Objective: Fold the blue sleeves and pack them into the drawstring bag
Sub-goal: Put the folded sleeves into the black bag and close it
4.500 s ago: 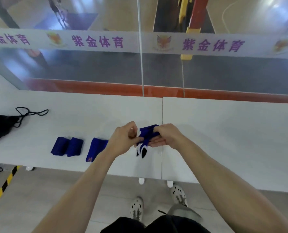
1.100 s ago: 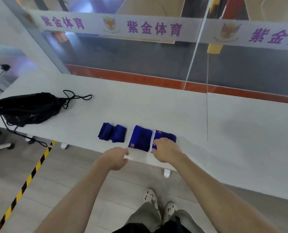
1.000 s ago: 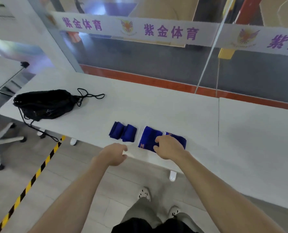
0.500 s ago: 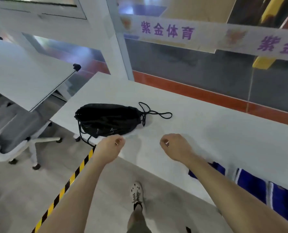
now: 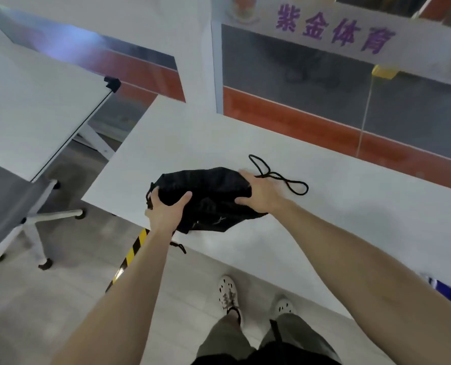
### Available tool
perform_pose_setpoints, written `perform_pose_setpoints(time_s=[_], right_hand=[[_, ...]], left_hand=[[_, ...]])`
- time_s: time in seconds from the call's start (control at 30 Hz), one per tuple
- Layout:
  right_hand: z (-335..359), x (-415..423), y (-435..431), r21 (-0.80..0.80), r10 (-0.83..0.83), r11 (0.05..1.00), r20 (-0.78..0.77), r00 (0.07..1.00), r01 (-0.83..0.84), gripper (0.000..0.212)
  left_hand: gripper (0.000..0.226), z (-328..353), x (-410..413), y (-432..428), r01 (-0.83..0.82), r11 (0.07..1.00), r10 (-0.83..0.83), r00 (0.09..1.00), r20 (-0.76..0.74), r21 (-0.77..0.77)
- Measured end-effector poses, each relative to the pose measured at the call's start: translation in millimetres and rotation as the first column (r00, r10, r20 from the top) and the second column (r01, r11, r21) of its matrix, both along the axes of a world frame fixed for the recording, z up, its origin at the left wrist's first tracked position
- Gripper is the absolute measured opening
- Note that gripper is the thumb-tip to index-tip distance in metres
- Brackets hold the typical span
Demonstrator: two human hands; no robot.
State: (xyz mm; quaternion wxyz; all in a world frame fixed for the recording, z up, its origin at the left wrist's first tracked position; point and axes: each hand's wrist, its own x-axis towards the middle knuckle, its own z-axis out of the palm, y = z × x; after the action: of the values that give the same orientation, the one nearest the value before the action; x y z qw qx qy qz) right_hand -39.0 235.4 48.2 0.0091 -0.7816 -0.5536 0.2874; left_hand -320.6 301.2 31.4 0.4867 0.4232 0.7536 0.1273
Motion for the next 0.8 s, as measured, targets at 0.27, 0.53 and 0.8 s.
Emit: perform_pose_setpoints(time_s=[0.27, 0.53, 0.8], right_hand=[[-5, 41, -22, 0.103, -0.479, 0.836, -0.341, 0.809, 0.539, 0.034], [34, 175, -99, 0.181, -0.685, 0.643, -0.299, 0.664, 0.744, 0.040], [61, 316, -201, 0.254, -0.757, 0.566, -0.217, 0.616, 0.785, 0.039]], left_hand=[[0.086, -15, 54, 8, 0.175, 0.978, -0.173, 0.985, -0.026, 0.113], [0.077, 28, 185, -2, 0.598, 0.760, -0.612, 0.790, -0.028, 0.255], [0.100, 52, 329, -49, 0.786, 0.551, -0.818, 0.576, -0.008, 0.281]])
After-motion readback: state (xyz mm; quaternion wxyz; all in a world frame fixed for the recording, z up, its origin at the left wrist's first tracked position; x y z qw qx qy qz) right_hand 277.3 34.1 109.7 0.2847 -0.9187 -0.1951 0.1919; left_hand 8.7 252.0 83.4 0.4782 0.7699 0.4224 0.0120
